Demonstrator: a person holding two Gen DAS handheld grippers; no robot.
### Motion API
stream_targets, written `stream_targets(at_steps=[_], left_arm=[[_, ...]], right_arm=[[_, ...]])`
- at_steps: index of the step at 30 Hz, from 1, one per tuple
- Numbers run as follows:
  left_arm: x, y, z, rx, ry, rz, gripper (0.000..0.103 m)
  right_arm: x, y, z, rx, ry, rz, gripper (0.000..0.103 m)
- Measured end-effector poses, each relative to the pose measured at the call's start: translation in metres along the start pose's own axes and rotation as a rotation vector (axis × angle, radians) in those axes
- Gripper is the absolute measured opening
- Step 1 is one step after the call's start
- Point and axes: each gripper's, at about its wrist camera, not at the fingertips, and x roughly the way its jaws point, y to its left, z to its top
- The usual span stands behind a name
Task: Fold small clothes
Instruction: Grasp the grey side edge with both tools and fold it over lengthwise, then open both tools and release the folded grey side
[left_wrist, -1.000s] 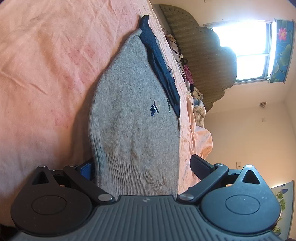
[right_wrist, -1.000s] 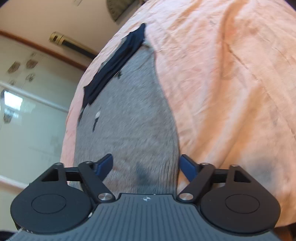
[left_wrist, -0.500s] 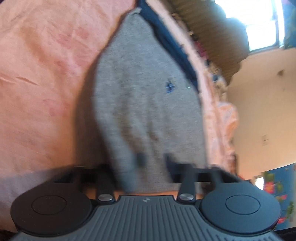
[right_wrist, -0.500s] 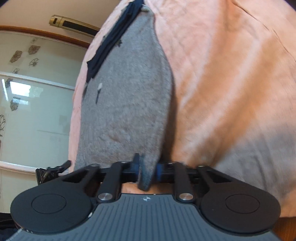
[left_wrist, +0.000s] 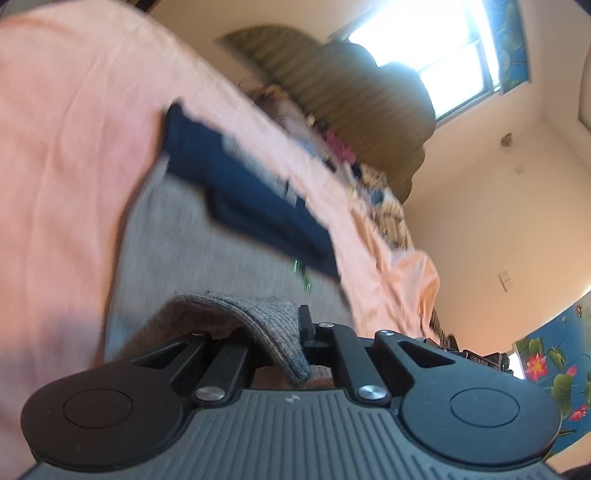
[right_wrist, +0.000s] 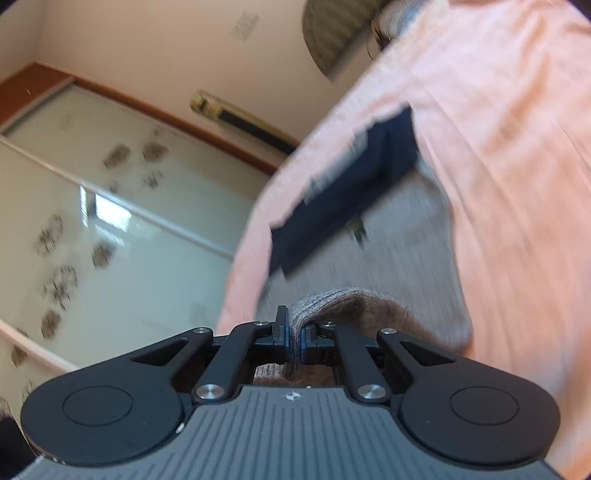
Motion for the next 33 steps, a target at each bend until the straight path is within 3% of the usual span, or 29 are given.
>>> stream_targets(at_steps=[5, 11, 13, 14, 16, 17, 18, 21, 23, 27, 31, 33], left_arm=[[0.061, 0.001, 0.090, 0.034, -0.091, 0.004, 0.004], [0.151, 0.021, 0.168, 0.050, -0.111, 0.103, 0.005], [0.178, 0.032, 0.186, 0.051, -0.118, 0.174, 0.005], [0.190, 0.041, 0.194, 0.024, -0.109, 0.187, 0.011], [0.207, 0.058, 0.207, -0.066, -0.071, 0.255, 0.025], [0.207, 0.063, 0.208, -0.110, -0.079, 0.297, 0.041], [0.200, 0.065, 0.206, -0.130, -0.113, 0.312, 0.059], [0.153, 0.058, 0.181, -0.089, -0.285, 0.330, 0.084], [0.118, 0.050, 0.153, -0.062, -0.348, 0.330, 0.090], [0.063, 0.057, 0.072, -0.137, -0.349, 0.309, 0.090], [0.045, 0.081, 0.003, -0.295, -0.279, 0.279, 0.090], [0.045, 0.083, -0.015, -0.311, -0.315, 0.237, 0.090]], right_arm=[[0.077, -0.026, 0.093, 0.045, -0.082, 0.024, 0.012], [0.166, -0.071, 0.172, 0.086, -0.082, -0.067, 0.012], [0.192, -0.089, 0.186, 0.119, -0.075, -0.089, 0.014], [0.203, -0.099, 0.189, 0.149, -0.089, -0.123, 0.021], [0.218, -0.110, 0.191, 0.188, -0.103, -0.182, 0.056], [0.219, -0.109, 0.188, 0.187, -0.114, -0.204, 0.081], [0.217, -0.106, 0.183, 0.173, -0.126, -0.200, 0.083], [0.190, -0.089, 0.161, 0.121, -0.139, -0.132, 0.083], [0.160, -0.079, 0.139, 0.077, -0.142, -0.110, 0.083], [0.096, -0.073, 0.076, 0.045, -0.129, -0.176, 0.085], [0.064, -0.084, 0.021, 0.101, -0.088, -0.261, 0.086], [0.065, -0.084, 0.005, 0.089, -0.086, -0.287, 0.086]])
